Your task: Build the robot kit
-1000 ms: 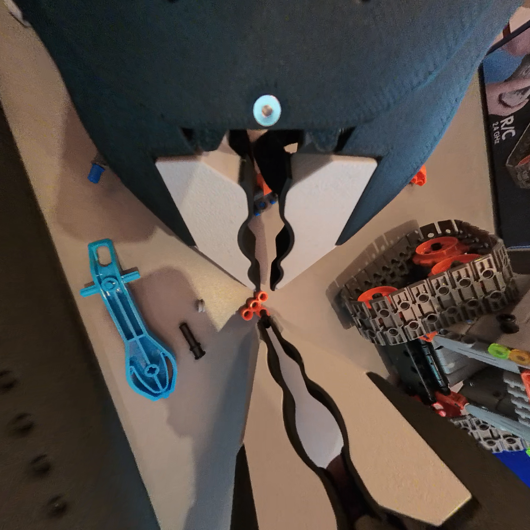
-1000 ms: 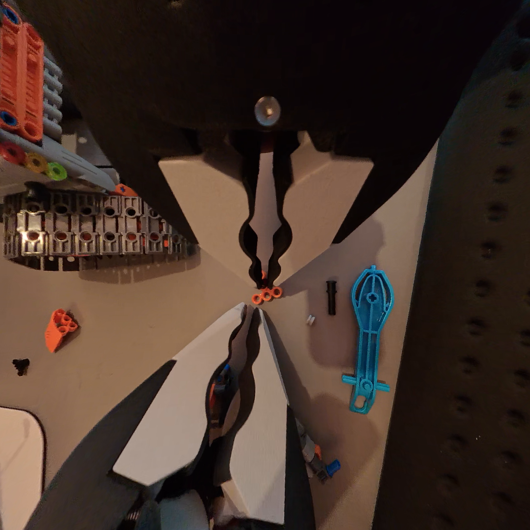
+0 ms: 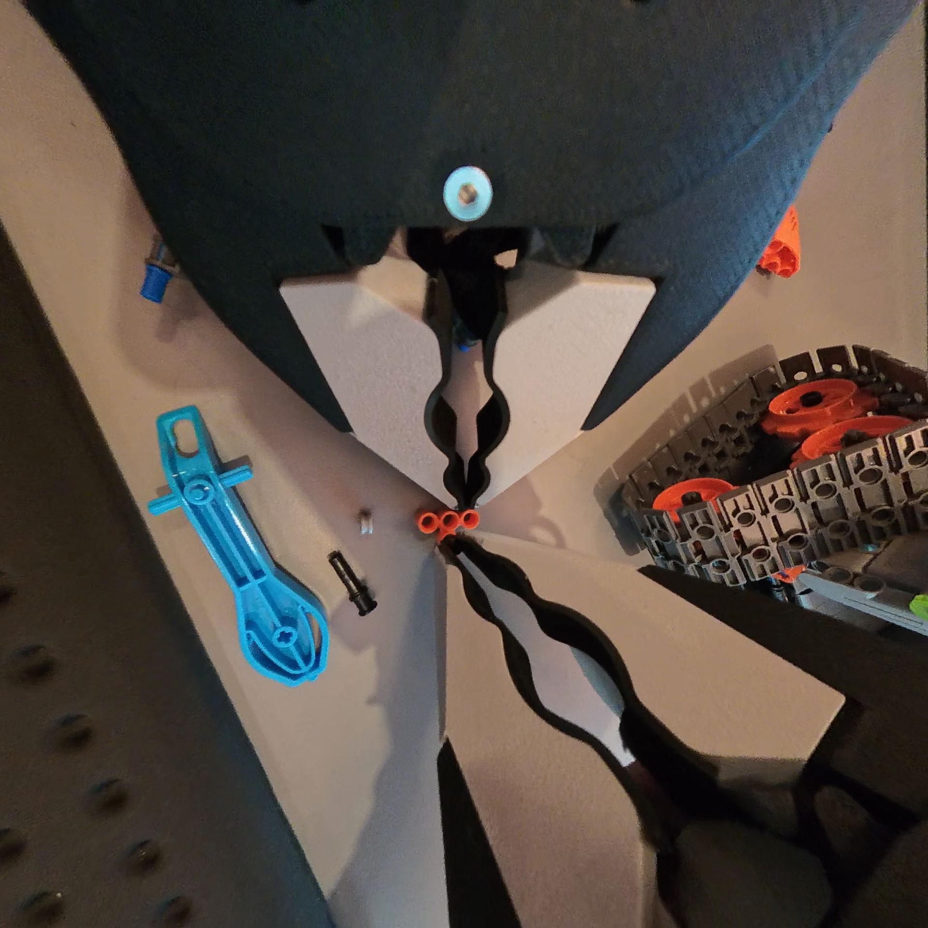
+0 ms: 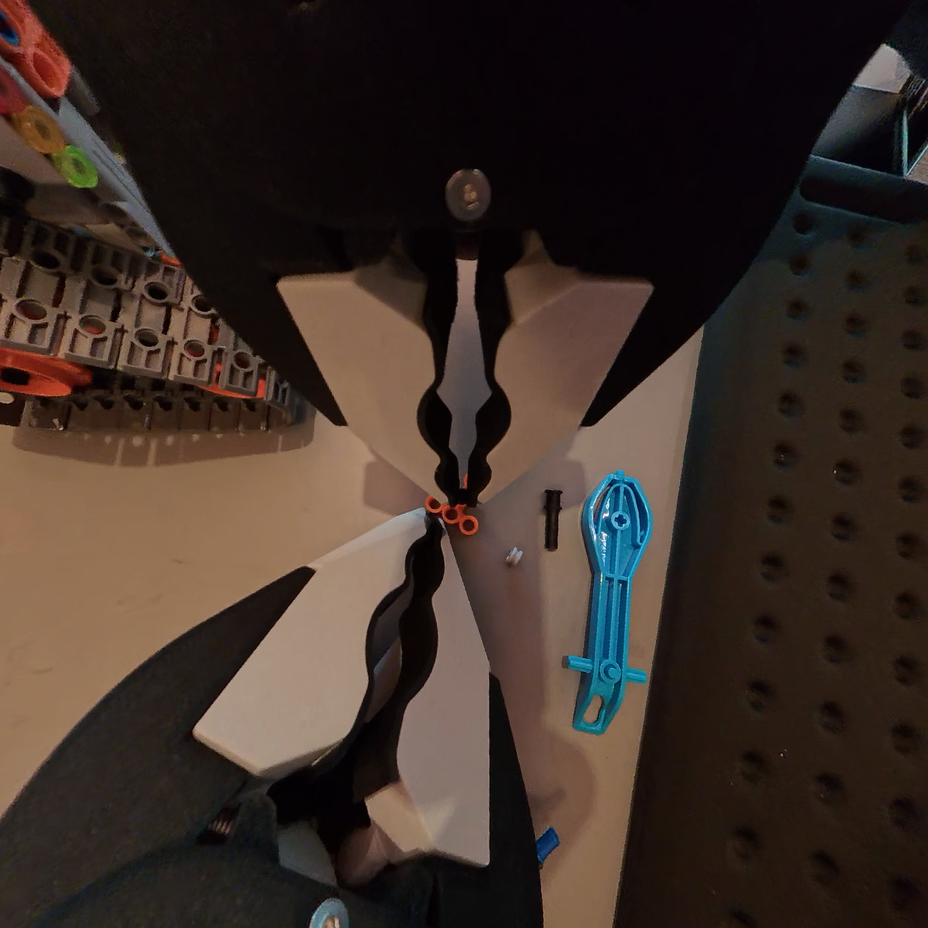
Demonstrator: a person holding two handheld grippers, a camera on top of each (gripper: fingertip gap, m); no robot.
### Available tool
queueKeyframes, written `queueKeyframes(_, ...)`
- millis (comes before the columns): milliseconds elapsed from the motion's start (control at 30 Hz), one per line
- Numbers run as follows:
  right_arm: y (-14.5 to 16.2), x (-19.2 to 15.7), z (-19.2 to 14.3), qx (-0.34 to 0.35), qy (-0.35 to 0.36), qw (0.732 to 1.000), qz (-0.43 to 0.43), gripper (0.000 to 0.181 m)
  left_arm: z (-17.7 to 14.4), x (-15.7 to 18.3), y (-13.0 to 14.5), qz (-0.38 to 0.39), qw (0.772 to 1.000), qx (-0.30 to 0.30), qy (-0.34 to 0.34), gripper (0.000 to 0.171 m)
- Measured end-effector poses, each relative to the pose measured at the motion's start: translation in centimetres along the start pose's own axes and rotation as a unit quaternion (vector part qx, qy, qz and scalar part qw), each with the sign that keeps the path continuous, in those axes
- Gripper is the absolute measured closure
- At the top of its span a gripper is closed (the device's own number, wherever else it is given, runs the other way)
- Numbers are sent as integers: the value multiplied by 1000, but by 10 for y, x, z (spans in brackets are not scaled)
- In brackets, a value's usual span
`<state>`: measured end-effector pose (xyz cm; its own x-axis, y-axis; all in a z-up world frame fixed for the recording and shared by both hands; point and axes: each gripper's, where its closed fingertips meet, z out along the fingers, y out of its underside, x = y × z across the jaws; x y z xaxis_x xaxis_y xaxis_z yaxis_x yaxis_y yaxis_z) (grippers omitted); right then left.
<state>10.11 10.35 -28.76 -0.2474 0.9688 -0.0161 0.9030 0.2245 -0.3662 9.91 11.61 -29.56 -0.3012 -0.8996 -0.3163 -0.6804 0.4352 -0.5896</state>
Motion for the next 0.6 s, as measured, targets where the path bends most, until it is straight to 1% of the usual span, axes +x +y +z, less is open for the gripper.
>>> queueKeyframes(167,-3,-2,-2,53,-5,998,33,180,-3,-4,4,-3,1000,-9,-7,171)
queueKeyframes(200,-5,-4,-6,71,-7,997,41,175,-6,-7,5,-3,1000,-12,-14,170)
queueKeyframes(233,-7,-2,-11,85,7,995,46,169,-11,-9,4,-11,1000,-6,-15,170)
queueKeyframes(300,-6,0,-18,94,29,994,47,162,-20,-13,1,-27,999,7,-16,169)
queueKeyframes(367,-4,-2,-21,92,36,994,46,165,-28,-18,3,-25,999,-1,-31,167)
queueKeyframes(433,4,1,-27,80,63,994,49,167,-41,-22,4,-26,998,-8,-50,167)
queueKeyframes(533,-4,0,-42,123,91,987,54,168,-69,-21,6,-23,996,-25,-80,165)
queueKeyframes(600,-7,-2,-46,131,113,984,50,167,-92,-19,8,-31,993,-34,-106,164)
